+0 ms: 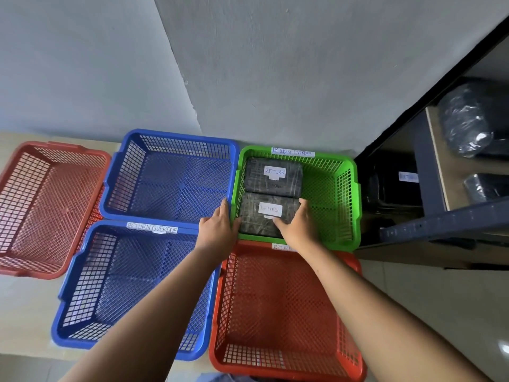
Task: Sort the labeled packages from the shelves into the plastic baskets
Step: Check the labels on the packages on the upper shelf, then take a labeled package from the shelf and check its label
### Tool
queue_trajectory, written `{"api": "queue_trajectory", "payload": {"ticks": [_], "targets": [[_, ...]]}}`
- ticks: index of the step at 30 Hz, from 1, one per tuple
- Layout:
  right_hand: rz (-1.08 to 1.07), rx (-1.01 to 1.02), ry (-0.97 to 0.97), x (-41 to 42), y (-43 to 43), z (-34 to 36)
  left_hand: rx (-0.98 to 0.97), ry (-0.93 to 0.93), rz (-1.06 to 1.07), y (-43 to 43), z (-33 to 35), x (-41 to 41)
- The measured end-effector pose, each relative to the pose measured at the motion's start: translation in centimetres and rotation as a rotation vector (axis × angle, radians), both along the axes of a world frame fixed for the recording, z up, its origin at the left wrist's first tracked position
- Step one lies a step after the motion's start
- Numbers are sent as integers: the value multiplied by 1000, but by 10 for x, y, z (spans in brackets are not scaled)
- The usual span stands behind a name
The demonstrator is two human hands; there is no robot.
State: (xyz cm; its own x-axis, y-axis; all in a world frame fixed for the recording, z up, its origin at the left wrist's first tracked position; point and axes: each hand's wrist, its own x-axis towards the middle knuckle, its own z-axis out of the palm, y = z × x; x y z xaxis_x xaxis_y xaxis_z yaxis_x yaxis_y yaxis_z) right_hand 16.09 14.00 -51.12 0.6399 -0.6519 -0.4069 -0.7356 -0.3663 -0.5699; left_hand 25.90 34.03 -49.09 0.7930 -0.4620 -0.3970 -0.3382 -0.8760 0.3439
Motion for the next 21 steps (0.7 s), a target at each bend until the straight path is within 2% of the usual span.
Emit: {"api": "queue_trajectory", "payload": {"ticks": [6,13,21], "targets": [[49,-55,7,-4,1,13,-42,75,-8,4,7,8],[81,-181,14,-33,-6,54,-48,-9,-28,9,37,-4],[59,-349,-167,-95,-21,115,-101,-115,-132,-21,73,-56]]}}
